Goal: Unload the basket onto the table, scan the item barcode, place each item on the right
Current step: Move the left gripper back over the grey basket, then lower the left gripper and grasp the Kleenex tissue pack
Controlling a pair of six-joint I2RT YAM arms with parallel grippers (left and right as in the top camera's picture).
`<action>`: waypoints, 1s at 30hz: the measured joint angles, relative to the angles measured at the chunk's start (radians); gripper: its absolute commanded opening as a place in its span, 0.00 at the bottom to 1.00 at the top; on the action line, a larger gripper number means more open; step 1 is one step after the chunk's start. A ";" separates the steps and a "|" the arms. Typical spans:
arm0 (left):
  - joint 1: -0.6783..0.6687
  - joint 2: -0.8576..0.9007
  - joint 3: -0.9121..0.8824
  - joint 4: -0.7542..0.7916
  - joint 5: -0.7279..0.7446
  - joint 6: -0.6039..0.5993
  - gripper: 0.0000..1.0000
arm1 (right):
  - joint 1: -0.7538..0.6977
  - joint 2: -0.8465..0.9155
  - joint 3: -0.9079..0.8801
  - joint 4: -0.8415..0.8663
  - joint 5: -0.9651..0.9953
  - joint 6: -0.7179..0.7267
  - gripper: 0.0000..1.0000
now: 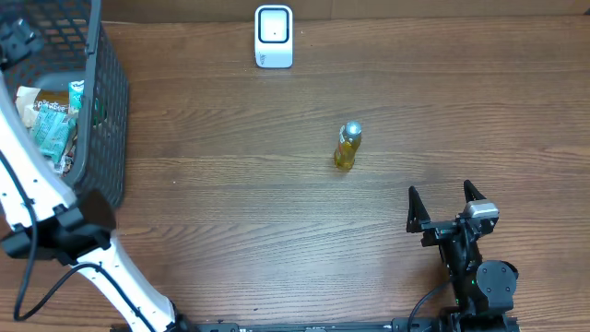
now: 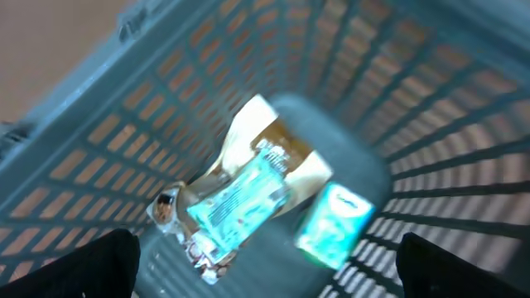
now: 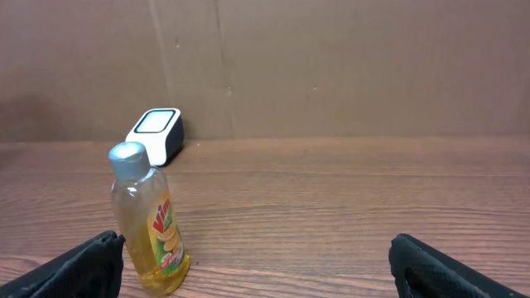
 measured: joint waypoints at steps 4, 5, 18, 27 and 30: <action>0.042 0.000 -0.166 0.070 0.063 0.064 1.00 | 0.000 0.000 0.000 0.000 0.000 0.000 1.00; 0.048 0.000 -0.209 0.093 0.090 0.087 1.00 | 0.000 0.000 0.000 0.000 0.000 0.000 1.00; 0.063 0.000 -0.566 0.309 0.366 0.311 1.00 | 0.000 0.000 0.000 0.000 0.000 0.000 1.00; 0.063 0.000 -0.764 0.448 0.384 0.335 1.00 | 0.000 0.000 0.000 0.000 0.000 0.000 1.00; 0.063 -0.003 -0.805 0.502 0.410 0.335 1.00 | 0.000 0.000 0.000 0.000 0.000 0.001 1.00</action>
